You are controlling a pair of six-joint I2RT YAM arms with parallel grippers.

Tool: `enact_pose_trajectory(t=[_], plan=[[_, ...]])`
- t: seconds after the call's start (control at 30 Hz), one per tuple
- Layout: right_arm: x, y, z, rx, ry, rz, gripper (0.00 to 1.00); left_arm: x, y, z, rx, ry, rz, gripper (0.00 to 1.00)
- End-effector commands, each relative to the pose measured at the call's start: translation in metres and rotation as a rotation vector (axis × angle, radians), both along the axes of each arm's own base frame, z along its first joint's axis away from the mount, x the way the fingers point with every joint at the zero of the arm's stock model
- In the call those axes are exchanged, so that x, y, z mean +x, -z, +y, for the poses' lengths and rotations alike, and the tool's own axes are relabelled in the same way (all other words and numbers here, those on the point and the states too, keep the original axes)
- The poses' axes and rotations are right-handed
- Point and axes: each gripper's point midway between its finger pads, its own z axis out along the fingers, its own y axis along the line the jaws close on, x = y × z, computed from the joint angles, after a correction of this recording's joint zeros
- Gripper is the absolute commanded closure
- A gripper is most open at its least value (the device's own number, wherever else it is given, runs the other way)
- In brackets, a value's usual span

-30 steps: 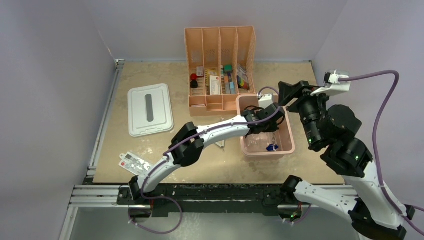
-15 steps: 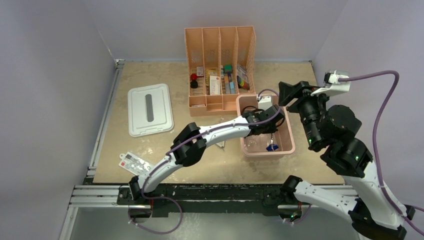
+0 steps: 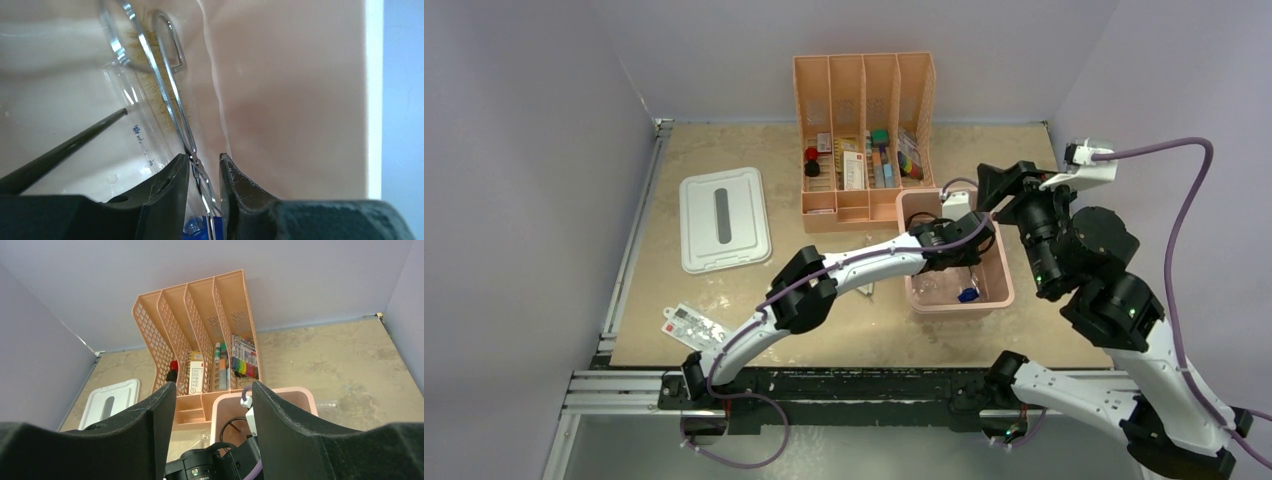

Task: Organize the chemistry lab equipment

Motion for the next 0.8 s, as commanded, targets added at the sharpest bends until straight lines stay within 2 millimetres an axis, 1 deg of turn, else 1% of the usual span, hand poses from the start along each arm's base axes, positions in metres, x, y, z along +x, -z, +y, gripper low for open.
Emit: enact_pose_trajectory(t=[0.0,0.17,0.27,0.47,0.63,0.7,0.77], plan=[[0.002,-0.006,0.0,0.01,0.007,-0.017,0.41,0.003,-0.089,-0.014,-0.131,0.019,-0.126,0.72],[0.001,-0.013,0.0,0.026,0.002,-0.032,0.41,-0.004,-0.124,-0.013,-0.171,0.035,-0.173,0.71],[0.0,-0.019,-0.001,0.043,0.004,-0.044,0.41,-0.005,-0.138,-0.01,-0.19,0.03,-0.185,0.71],[-0.004,-0.031,-0.003,0.078,-0.004,-0.068,0.42,-0.007,-0.167,0.005,-0.211,0.022,-0.221,0.72],[-0.006,-0.038,-0.005,0.097,-0.007,-0.084,0.43,-0.006,-0.177,0.023,-0.186,0.015,-0.231,0.71],[-0.006,-0.039,-0.004,0.097,-0.009,-0.084,0.43,0.0,-0.18,0.037,-0.178,-0.008,-0.235,0.7],[-0.005,-0.037,-0.004,0.092,-0.007,-0.079,0.43,0.009,-0.181,0.056,-0.175,-0.04,-0.226,0.69]])
